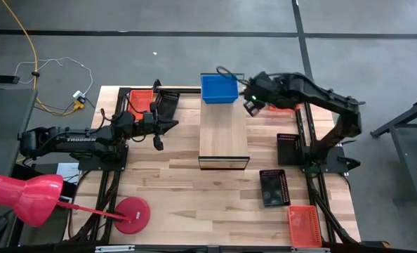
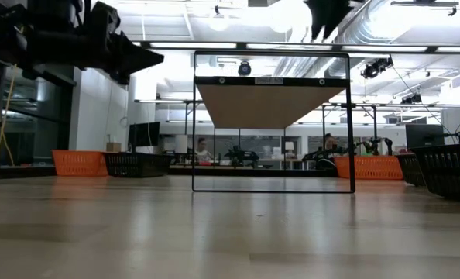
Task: Stack baskets on shelf by color
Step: Put the top right orange bin on the shelf
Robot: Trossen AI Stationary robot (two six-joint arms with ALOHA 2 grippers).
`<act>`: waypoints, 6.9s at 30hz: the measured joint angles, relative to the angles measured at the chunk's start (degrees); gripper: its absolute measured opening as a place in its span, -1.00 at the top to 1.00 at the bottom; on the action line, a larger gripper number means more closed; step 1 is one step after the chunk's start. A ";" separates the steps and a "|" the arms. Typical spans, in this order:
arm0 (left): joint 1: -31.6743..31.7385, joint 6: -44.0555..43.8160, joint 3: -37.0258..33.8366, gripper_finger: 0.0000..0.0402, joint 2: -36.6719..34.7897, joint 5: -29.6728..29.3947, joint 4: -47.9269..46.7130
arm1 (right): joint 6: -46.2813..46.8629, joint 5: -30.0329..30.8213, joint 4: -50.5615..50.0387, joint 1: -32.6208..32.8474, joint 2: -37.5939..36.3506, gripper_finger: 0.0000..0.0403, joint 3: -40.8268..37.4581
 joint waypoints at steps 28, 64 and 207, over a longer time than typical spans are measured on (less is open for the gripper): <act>0.00 -7.45 0.00 1.00 0.02 0.94 -2.29 | 23.85 4.54 43.16 -30.34 -22.79 0.09 -61.30; 0.02 -6.50 0.00 1.00 0.02 1.46 0.66 | 21.43 12.53 55.86 -41.37 -2.50 0.34 -67.68; 0.02 -7.95 0.00 1.00 0.00 4.52 5.75 | 34.98 9.63 45.91 18.05 -14.45 1.00 -42.98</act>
